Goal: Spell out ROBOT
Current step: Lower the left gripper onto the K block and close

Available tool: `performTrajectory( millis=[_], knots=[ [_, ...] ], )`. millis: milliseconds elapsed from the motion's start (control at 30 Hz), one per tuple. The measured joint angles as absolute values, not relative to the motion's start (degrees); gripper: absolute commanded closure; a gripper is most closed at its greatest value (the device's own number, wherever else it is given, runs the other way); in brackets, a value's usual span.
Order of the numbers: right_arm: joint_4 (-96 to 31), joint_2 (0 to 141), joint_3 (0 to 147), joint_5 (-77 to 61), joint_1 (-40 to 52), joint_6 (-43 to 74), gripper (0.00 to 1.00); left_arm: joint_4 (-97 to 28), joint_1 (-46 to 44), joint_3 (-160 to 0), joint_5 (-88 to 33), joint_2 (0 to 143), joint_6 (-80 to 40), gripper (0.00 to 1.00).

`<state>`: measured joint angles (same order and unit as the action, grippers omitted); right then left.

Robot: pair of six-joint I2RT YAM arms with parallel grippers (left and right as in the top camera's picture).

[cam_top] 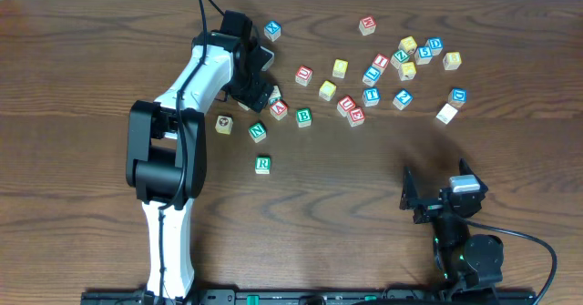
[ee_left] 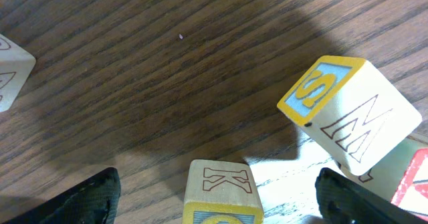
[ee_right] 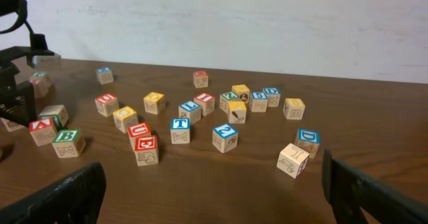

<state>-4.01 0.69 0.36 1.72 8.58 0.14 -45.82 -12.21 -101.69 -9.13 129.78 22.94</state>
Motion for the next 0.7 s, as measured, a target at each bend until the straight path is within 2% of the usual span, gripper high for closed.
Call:
performTrajectory(
  millis=[200, 700],
  knots=[
    [-4.01, 0.69, 0.36, 1.72, 8.60, 0.16, 0.01, -45.80, -12.21, -101.67, -9.15, 129.78, 22.96, 0.25],
    [-4.01, 0.69, 0.36, 1.72, 8.60, 0.14, 0.01, -45.80, -12.21, -101.67, -9.13, 129.78, 23.27, 0.27]
  ],
)
